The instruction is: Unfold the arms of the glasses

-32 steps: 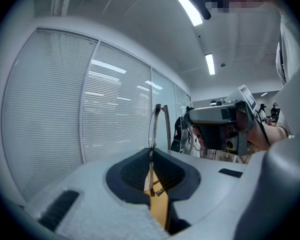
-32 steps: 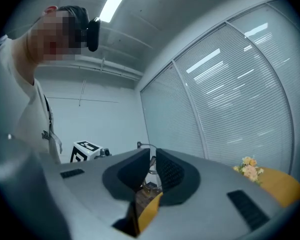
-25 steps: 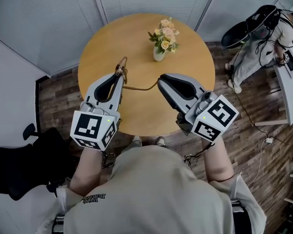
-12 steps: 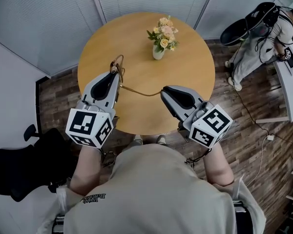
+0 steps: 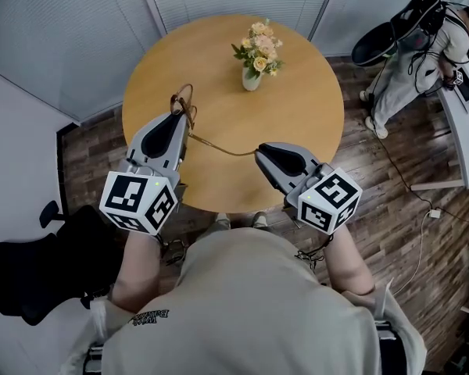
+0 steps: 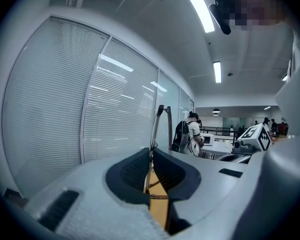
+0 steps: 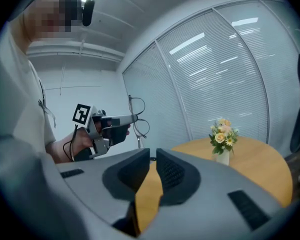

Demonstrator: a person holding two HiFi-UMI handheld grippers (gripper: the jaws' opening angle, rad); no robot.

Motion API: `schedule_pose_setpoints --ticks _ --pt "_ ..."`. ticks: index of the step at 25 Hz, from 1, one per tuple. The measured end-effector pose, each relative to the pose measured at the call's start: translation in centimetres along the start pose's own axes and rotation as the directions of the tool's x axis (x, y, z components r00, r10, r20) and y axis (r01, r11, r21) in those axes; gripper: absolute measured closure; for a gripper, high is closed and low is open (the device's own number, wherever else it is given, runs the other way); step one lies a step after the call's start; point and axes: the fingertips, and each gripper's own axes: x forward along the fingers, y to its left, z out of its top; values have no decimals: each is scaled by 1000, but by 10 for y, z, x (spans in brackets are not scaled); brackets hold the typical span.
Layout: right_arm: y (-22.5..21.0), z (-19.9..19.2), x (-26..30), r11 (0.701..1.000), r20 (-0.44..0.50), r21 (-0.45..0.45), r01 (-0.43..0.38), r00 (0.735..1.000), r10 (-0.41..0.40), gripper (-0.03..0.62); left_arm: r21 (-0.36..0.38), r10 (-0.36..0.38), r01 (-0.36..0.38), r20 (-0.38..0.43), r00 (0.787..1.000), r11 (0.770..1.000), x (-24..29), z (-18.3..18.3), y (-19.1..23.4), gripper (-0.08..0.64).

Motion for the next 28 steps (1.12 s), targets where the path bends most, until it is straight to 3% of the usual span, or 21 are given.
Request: schedule_pose_setpoints --ticks 8,14,22,28 --pt "1 -4 1 998 -3 58 -15 1000 15 538 50 5 -4 -28 1000 999 -1 -4 0 522" --pt "-5 17 -4 999 22 9 -32 999 32 537 31 8 -7 -11 1000 999 0 -3 4 522" --pt "-15 64 -16 984 36 -178 -15 999 22 537 49 15 -14 -8 1000 999 3 0 4 522" --pt "20 77 13 892 -89 -442 -95 994 62 531 95 -8 11 -23 1000 995 8 0 -11 522"
